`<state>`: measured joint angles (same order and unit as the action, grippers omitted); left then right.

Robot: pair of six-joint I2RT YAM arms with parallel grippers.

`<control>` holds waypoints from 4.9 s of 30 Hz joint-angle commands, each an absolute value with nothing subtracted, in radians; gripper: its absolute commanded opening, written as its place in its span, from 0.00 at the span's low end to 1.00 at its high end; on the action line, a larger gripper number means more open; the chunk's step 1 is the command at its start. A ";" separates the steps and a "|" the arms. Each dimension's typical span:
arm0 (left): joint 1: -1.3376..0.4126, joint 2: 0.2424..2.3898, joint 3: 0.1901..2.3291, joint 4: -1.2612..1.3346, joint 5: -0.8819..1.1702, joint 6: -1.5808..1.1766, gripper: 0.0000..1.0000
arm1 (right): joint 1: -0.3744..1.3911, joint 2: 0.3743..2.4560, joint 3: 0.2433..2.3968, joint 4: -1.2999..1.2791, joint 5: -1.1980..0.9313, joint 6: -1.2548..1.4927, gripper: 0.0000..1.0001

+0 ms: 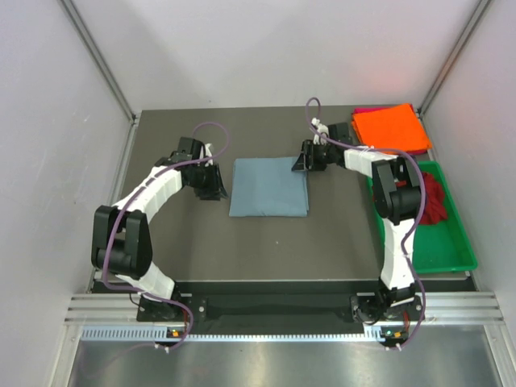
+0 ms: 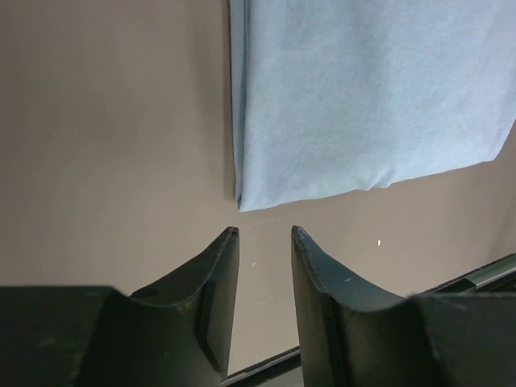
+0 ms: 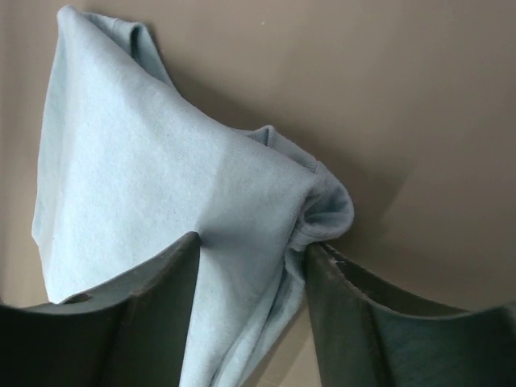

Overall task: Fold and stack the t-shirts
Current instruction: Neatly place the folded tshirt to the corner, then reset both grippers

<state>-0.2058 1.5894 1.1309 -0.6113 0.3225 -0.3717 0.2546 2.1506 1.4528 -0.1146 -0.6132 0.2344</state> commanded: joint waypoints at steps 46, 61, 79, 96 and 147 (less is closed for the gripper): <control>-0.192 1.595 1.186 -0.643 0.382 -0.327 0.36 | 0.092 2.134 2.187 -0.630 0.009 -0.459 0.00; -0.186 1.621 1.195 -0.637 0.434 -0.336 0.36 | 0.008 2.155 2.312 -0.779 0.028 -0.537 0.00; -0.183 1.644 1.192 -0.626 0.469 -0.345 0.36 | -0.115 2.224 2.410 -0.670 -0.061 -0.649 0.00; -0.181 1.658 1.195 -0.637 0.429 -0.339 0.36 | -0.213 2.327 2.405 -0.428 -0.107 -0.683 0.00; -0.129 1.461 1.123 -0.443 0.669 -0.397 0.37 | -0.077 1.539 1.607 -0.501 0.045 0.228 0.40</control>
